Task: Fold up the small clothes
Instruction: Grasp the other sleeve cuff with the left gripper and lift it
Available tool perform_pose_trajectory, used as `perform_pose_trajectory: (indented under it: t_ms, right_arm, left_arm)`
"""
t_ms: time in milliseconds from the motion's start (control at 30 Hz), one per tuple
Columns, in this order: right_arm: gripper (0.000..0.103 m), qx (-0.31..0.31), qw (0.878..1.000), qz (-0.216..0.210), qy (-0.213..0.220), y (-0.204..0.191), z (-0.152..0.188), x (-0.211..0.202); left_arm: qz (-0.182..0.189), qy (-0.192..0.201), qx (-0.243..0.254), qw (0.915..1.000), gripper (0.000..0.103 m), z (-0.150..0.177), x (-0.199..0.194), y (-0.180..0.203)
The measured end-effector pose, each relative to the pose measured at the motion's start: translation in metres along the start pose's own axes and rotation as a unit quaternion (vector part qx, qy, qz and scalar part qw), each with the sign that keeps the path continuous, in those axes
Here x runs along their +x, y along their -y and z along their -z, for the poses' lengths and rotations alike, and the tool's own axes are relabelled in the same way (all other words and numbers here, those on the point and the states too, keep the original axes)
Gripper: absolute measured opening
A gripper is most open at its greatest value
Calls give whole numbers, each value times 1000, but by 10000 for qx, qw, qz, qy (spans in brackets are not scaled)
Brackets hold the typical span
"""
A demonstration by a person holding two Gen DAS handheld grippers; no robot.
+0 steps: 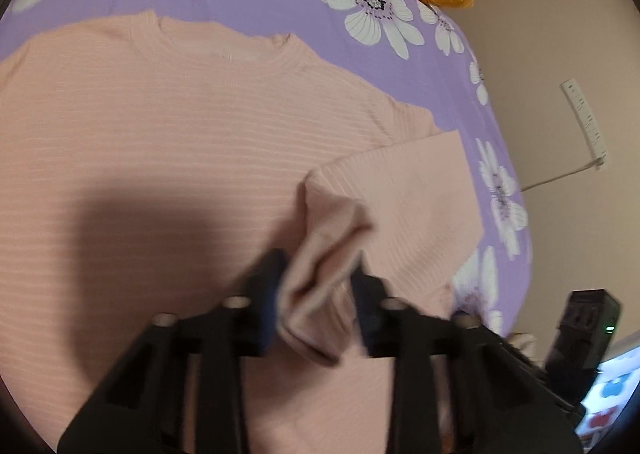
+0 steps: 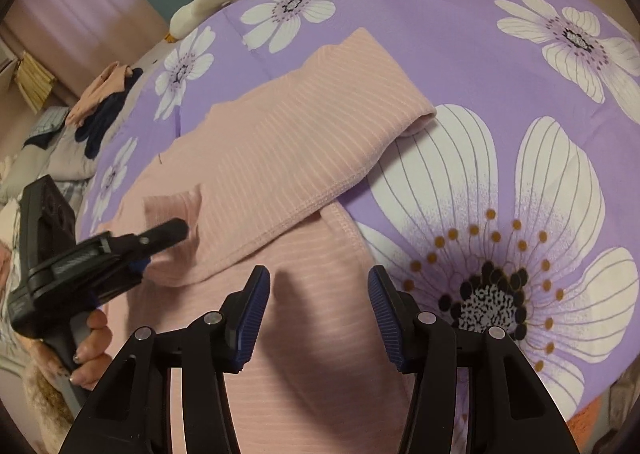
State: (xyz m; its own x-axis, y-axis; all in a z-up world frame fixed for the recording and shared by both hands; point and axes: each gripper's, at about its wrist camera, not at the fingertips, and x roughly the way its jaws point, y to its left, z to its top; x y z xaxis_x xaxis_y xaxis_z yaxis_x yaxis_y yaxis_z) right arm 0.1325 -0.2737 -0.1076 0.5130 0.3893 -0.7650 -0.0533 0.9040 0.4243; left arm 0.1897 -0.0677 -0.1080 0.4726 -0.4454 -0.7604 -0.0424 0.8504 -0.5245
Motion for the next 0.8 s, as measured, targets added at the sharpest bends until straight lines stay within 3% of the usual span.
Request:
perform_pose_trajectory:
  t_ms: [33,133,233,367,800]
  right_arm:
    - [53,2,10000,7,1,1,0,1]
    - [53,6,10000,66,11,3,2,1]
    - [53,32,9999,138,-3,5,1,3]
    - [53,137,9999,62,-3,9,1,3]
    - [53,100,9998,162,-49,7,1,5]
  left_arm:
    - [-139,21,58,9999,7,0,0,2]
    - [-321,-19,78,9995,7,-1,-2,0]
    - [-461,263,264,9982,6,-5,-14,8]
    - [-236,654,401,9968,6,-17,-42,19]
    - [-375,1620,413,9852,5,-58,-113,20]
